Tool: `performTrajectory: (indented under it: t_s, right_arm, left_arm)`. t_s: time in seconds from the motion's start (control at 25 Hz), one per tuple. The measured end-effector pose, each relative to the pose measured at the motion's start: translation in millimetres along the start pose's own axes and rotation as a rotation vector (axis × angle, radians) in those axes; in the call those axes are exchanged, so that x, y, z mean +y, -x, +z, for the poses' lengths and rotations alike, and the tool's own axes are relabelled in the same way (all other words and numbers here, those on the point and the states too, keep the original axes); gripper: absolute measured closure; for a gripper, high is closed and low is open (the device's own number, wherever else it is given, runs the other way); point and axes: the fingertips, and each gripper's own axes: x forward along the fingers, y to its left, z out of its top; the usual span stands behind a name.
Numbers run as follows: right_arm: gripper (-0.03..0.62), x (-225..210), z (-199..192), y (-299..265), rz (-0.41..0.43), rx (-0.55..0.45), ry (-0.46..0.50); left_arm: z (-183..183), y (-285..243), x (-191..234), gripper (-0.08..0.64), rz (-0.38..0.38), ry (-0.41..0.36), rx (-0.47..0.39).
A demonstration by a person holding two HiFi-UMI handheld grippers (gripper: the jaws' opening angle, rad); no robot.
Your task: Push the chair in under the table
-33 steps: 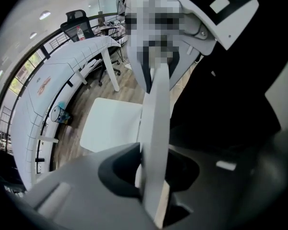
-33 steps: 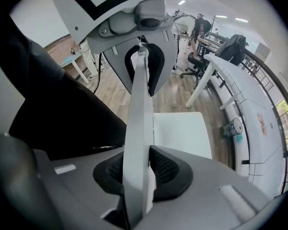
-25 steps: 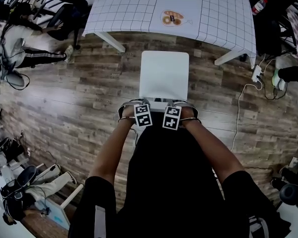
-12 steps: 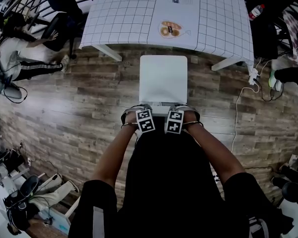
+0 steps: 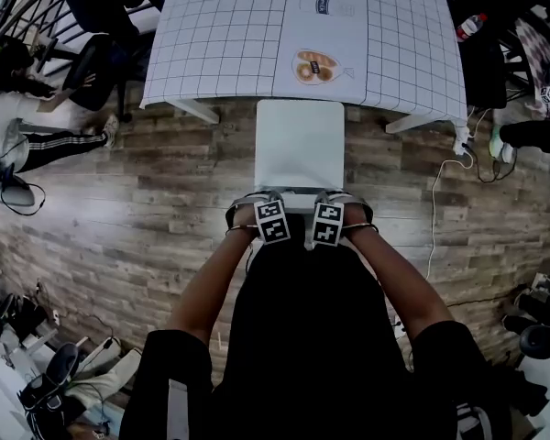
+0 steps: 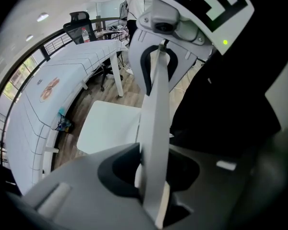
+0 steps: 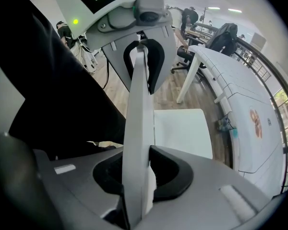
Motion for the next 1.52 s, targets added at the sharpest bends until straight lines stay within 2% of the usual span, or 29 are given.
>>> performTrajectory:
  t_s: [0.28,0.72,0.92,1.12,1.52]
  right_arm:
    - [0.508,-34.5,6.4,1.2,-0.011,0.016,-0.051]
    - [0.512,-73.1,7.1,0.2,-0.059,0.067,-0.061]
    - [0.512,-119.6,2.0,8.6,-0.044,0.073,-0.048]
    - [0.512,-103.1,-2.0,9.4,-0.039,0.062,-0.04]
    - [0.512,-143.1,-2.3,19.0,-0.024,0.014,-0.035]
  left_arm:
    - [-1.0,4.8,35.9,0.463,-0.01,-0.069,-0.013]
    - [0.5,5.1,76.5,0.463,0.009,-0.089,-0.015]
    - [14.5,11.3,121.4,0.463,-0.006,-0.097,-0.019]
    - [17.1,9.8,102.8,0.466,-0.008,-0.098,-0.023]
    - [27.0,17.7,142.1,0.466,-0.02,-0.094,-0.018]
